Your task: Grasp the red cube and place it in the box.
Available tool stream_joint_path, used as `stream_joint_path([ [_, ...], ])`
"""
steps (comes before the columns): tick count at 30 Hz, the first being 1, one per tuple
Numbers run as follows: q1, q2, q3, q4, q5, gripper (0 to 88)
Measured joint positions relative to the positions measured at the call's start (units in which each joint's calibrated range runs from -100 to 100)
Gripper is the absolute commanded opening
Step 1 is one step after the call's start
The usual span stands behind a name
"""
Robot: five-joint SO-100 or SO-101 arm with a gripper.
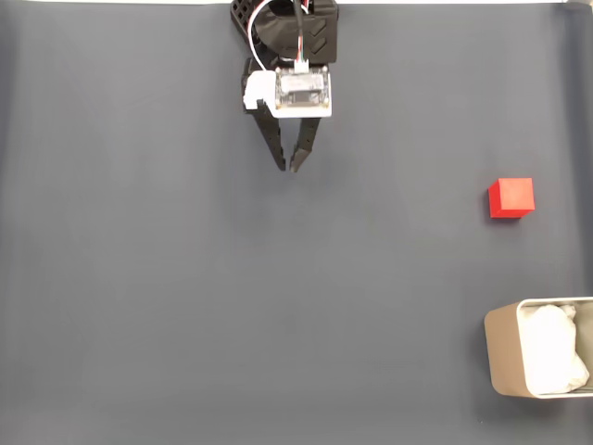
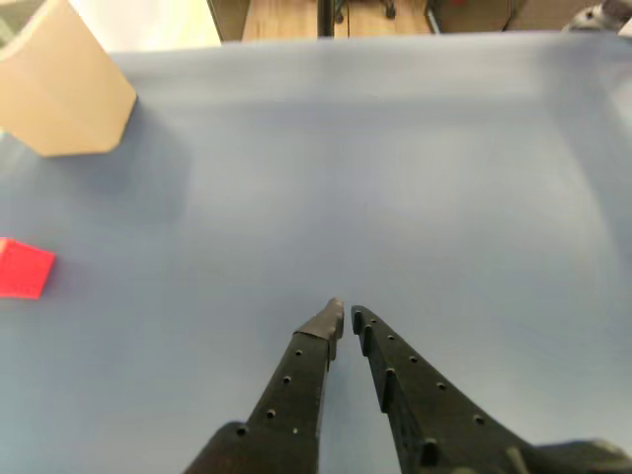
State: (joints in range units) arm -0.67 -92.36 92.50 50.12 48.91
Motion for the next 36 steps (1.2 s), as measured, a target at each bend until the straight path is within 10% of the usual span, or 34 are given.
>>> stream_joint_path([
  [21, -1.11, 41.6, -64.56, 10.5, -0.59, 0.0],
  [36, -16.02, 50.28, -73.24, 17.1, 1.42, 0.0],
])
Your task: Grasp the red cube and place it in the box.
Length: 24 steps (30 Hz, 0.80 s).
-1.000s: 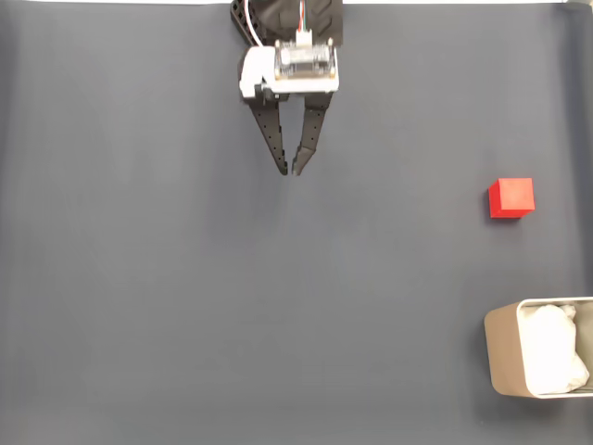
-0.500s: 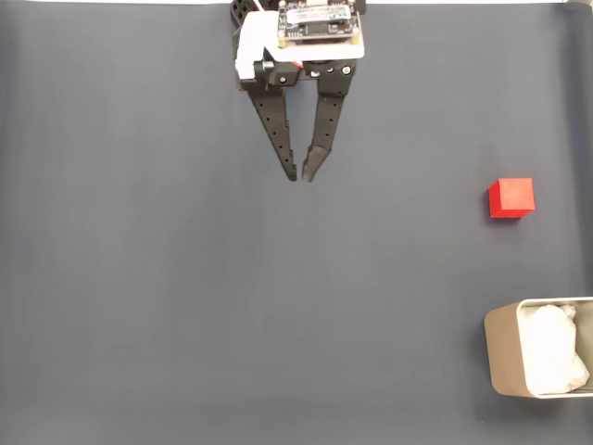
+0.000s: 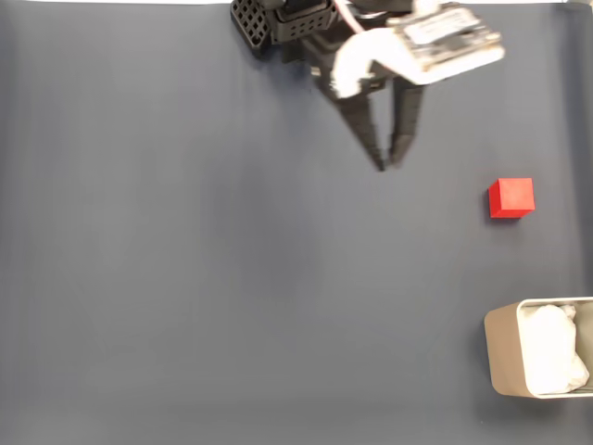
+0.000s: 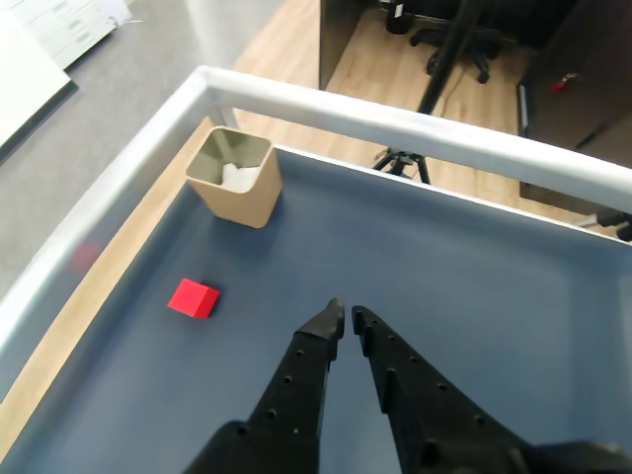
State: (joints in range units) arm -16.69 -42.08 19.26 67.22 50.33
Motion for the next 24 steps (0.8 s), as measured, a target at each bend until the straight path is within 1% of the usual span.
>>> stream_joint_path([
  [10, -11.94, 3.65, -1.72, 0.08, 0.0, 0.0],
  [19, -18.1, 5.47, -1.9, 0.08, 0.73, 1.0],
  [24, -20.55, 6.17, -1.9, 0.0, 0.73, 3.4],
])
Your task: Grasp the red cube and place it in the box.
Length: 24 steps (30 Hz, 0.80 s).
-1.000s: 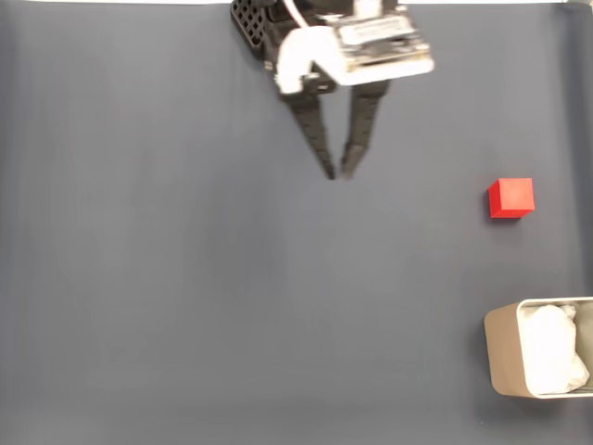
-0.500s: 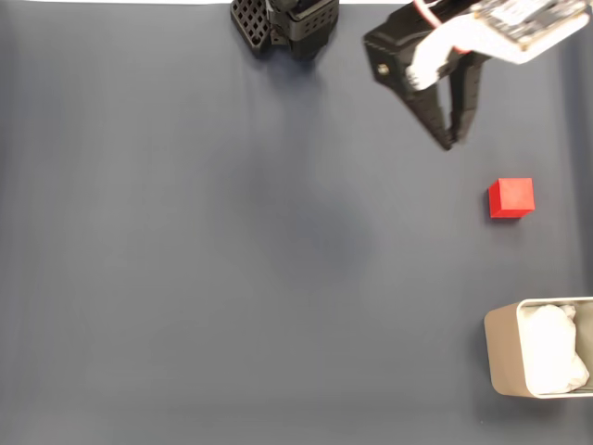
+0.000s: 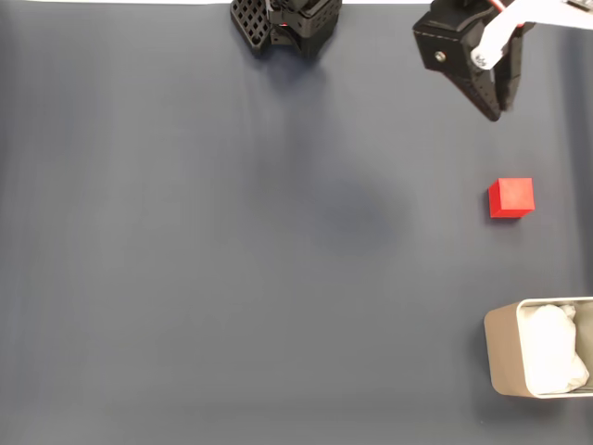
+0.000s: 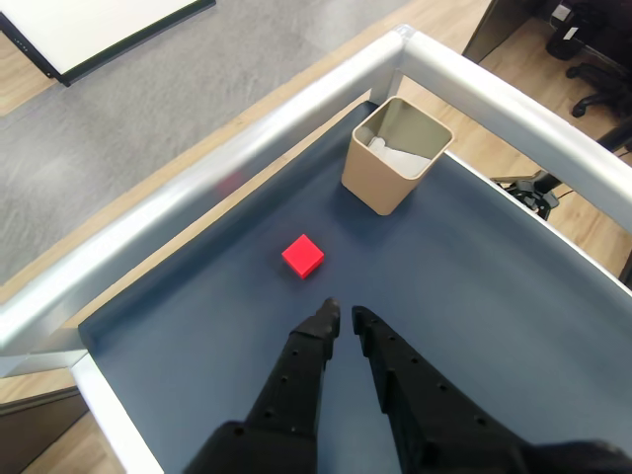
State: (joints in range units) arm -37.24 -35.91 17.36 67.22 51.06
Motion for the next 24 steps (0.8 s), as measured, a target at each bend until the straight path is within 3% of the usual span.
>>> stream_joint_path([
  [24, -2.52, 6.17, 13.47, -17.9, 0.49, 20.4],
])
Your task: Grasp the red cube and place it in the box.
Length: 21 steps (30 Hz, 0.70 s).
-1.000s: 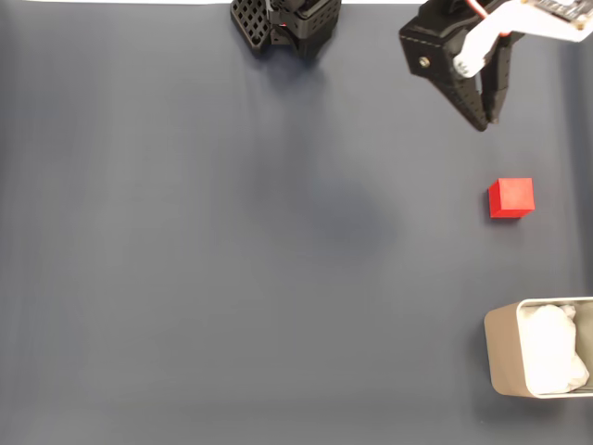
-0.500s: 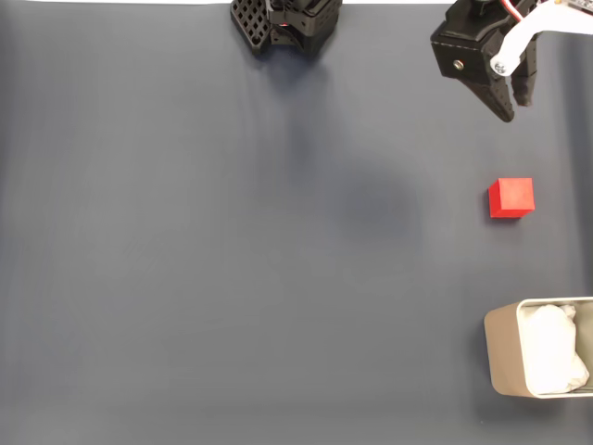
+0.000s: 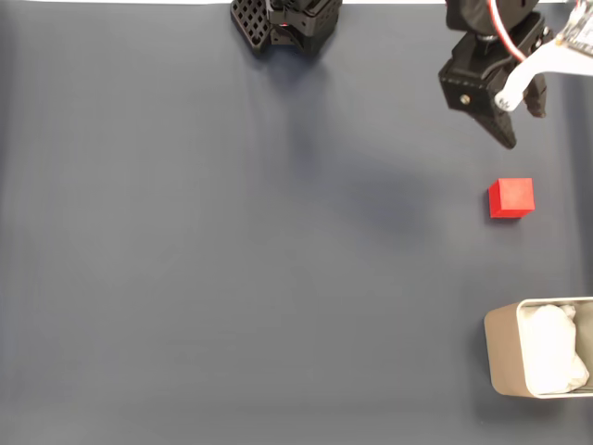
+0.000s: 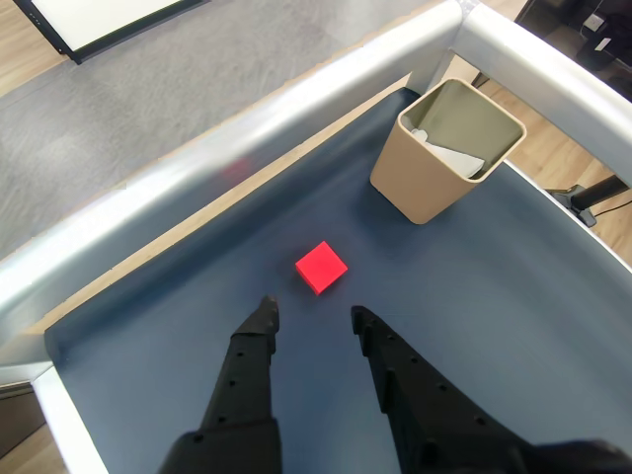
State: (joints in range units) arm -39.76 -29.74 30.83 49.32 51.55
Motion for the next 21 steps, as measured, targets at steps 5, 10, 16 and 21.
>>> stream_joint_path([
  [5, 1.11, 0.52, 5.15, -6.05, 0.78, 24.1],
  [10, 2.89, 1.13, 9.76, -11.46, 1.27, 27.1],
  [16, 3.78, 3.65, 10.76, -15.91, 2.1, 30.1],
  [21, 4.67, 5.73, 11.39, -19.41, 2.49, 31.9],
])
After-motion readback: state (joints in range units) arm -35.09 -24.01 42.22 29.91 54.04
